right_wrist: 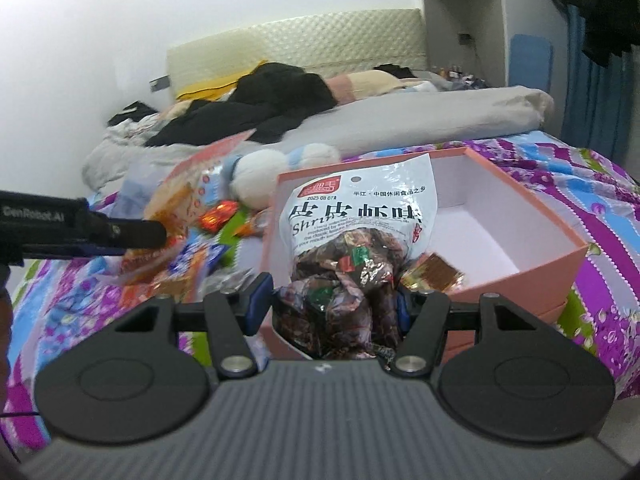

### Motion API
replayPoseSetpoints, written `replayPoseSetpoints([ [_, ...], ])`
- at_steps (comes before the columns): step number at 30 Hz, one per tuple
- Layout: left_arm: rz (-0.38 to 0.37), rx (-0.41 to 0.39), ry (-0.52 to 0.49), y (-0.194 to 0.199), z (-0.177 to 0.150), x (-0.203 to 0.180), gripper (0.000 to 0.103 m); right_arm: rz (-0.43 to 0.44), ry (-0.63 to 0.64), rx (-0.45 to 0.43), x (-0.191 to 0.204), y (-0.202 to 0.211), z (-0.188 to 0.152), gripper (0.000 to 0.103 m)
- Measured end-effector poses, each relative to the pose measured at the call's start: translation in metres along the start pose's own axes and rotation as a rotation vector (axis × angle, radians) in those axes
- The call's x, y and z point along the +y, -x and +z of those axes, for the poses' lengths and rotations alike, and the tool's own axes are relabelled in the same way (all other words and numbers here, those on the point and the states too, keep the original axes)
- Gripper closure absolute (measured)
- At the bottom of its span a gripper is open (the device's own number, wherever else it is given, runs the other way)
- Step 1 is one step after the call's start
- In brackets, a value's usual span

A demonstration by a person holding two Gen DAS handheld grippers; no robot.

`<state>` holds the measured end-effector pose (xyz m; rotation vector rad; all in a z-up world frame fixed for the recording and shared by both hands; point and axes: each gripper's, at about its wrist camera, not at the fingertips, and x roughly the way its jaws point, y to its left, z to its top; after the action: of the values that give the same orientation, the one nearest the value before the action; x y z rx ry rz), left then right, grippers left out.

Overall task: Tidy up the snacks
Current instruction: 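Carry the bread and shrimp packets over the pink box with both tools, then open both tools to drop the packets into the pink box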

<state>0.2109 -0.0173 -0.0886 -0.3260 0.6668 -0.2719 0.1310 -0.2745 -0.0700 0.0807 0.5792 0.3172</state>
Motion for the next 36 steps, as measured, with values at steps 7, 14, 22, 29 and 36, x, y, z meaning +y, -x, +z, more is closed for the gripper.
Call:
replayPoseSetpoints([
  [7, -0.024, 0.074, -0.015, -0.076, 0.024, -0.009, 0.061, -0.036, -0.043, 0.005, -0.036, -0.040, 0.016, 0.041],
  [14, -0.014, 0.145, -0.020, -0.140, 0.031, -0.005, 0.061, -0.049, -0.068, 0.052, -0.062, -0.085, 0.018, 0.040],
  [22, 0.004, 0.177, -0.040, -0.180, 0.036, -0.003, 0.057, -0.057, -0.087, 0.106, -0.074, -0.119, 0.013, 0.038],
  [29, 0.017, 0.144, -0.026, -0.155, 0.034, 0.002, 0.046, -0.053, -0.092, 0.120, -0.076, -0.116, 0.014, 0.032],
  [36, 0.023, 0.090, -0.041, -0.103, 0.031, -0.007, 0.046, -0.023, -0.072, 0.079, -0.061, -0.085, 0.017, 0.032],
])
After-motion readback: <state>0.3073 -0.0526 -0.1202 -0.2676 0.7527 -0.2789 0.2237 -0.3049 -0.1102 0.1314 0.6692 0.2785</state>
